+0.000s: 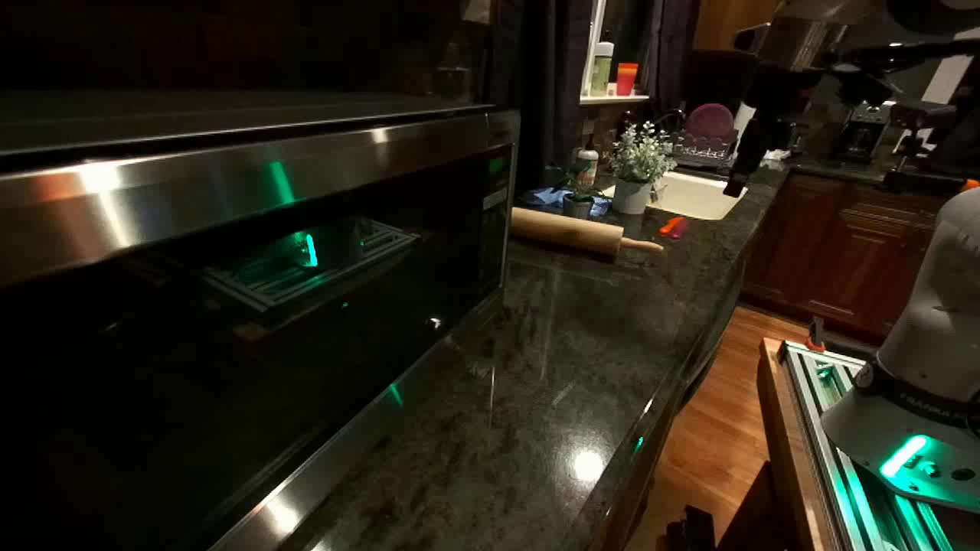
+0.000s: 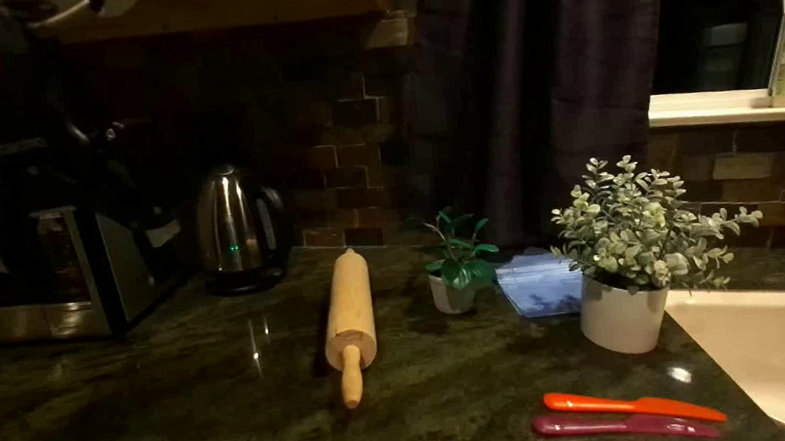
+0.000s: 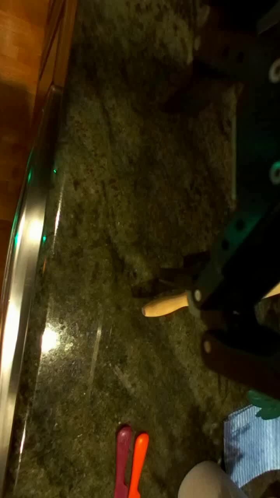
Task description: Move the rolling pin left and right, then left and right again
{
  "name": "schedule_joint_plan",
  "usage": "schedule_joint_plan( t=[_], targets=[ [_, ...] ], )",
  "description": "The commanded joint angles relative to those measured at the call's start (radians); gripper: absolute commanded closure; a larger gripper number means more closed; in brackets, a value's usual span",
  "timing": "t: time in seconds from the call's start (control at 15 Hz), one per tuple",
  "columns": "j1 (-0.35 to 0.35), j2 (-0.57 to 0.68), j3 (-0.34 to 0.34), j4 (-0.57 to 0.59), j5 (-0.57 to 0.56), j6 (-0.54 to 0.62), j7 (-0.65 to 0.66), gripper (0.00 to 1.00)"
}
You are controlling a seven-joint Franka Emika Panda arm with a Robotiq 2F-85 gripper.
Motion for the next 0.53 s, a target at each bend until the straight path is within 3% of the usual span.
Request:
schedule_joint_plan(
  t=[0.0,0.47],
  targets=[
    [0.013,0.001,-0.009,0.003,-0.009,-0.004,0.009,0.0],
    [0.001,0.01,-0.021,-0.009,-0.033,0.018,-0.008,0.0]
  ],
)
